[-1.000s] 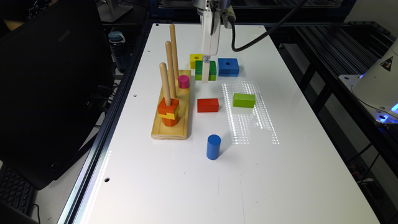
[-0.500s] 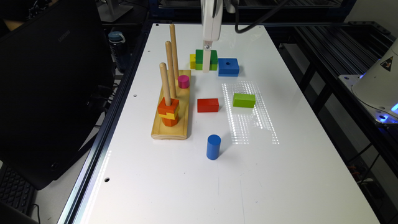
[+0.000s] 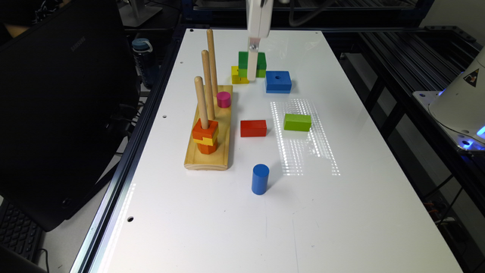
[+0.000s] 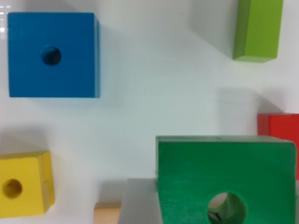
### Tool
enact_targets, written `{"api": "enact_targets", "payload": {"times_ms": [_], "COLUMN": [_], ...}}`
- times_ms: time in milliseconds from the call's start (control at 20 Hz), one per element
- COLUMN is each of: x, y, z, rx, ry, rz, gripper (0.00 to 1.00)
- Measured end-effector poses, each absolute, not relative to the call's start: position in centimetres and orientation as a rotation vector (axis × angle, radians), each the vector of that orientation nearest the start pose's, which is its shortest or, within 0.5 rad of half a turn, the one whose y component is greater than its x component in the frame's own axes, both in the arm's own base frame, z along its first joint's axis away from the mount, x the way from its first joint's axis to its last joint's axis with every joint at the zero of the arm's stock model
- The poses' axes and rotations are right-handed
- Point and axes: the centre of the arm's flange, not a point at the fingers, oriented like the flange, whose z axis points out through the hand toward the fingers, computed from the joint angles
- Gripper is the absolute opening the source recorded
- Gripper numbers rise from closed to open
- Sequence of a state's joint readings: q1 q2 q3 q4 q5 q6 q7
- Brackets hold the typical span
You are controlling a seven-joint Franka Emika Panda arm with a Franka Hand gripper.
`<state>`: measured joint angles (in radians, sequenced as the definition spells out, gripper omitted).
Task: Pick up green block.
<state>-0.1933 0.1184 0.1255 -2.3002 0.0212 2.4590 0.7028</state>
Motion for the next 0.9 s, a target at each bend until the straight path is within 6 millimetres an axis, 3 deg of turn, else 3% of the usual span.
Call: {"api": "enact_targets", "payload": {"times_ms": [300,900], "x": [52.7,52.4], "y": [-3.6,-3.5], "z": [30.6,33.8], "rx": [-2.860,-2.857], "ry": [1.192,1.196], "rz": [-0.055,-0.067], "gripper": [0.00,0.00]}}
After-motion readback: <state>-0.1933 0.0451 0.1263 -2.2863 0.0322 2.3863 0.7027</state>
